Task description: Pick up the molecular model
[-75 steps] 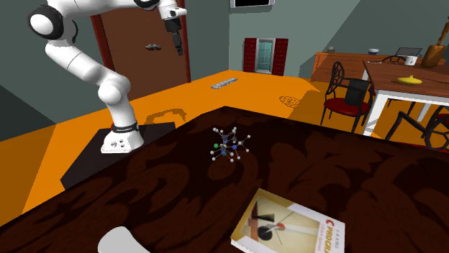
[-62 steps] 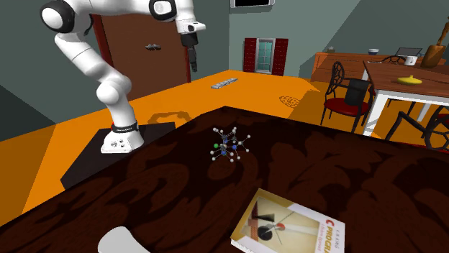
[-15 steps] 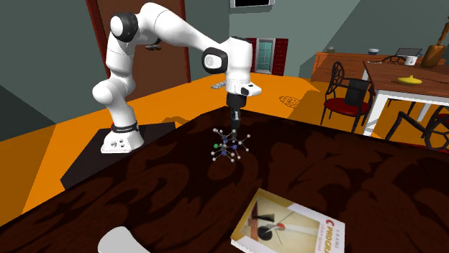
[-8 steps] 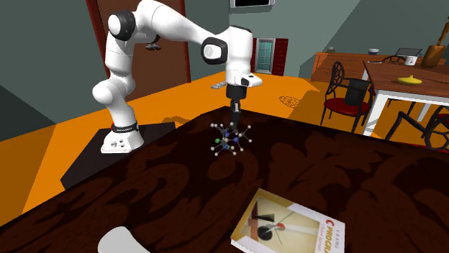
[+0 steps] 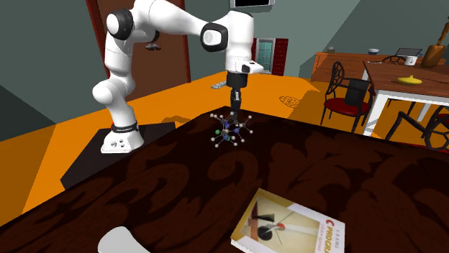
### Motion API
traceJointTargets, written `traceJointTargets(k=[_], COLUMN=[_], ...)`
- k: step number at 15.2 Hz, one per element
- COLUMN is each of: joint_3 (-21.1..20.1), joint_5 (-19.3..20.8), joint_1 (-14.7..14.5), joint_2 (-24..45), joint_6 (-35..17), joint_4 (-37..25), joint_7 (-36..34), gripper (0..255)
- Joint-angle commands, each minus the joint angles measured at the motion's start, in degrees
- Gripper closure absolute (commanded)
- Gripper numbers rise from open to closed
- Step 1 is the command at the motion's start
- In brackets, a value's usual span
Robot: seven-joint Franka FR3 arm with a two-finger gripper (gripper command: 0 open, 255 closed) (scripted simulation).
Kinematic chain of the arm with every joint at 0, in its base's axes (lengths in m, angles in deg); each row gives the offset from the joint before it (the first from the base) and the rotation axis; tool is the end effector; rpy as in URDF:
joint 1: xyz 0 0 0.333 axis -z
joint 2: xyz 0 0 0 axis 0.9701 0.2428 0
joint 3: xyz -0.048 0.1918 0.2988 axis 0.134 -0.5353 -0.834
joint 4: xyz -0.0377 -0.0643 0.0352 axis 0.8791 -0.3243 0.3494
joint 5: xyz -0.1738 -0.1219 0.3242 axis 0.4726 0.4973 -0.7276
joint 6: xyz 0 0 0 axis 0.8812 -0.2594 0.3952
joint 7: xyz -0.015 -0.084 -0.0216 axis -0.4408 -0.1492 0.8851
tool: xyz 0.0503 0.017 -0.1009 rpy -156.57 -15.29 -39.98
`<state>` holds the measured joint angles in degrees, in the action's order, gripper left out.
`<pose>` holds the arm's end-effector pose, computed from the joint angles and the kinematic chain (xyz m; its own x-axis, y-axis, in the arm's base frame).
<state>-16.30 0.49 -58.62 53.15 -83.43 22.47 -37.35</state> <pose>0.5315 -0.3956 0.4987 0.9793 -0.1964 -0.0493 -0.1942 -0.9799 0.0456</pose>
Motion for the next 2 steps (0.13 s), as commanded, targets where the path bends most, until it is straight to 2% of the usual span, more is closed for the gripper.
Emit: traceJointTargets(k=[1,2], joint_3=[0.0,0.0], joint_5=[0.01,0.01], joint_1=[0.02,0.02], joint_2=[0.01,0.02], joint_6=[0.88,0.89], joint_4=[-0.89,-0.9], joint_7=[-0.04,-0.04], gripper=[255,255])
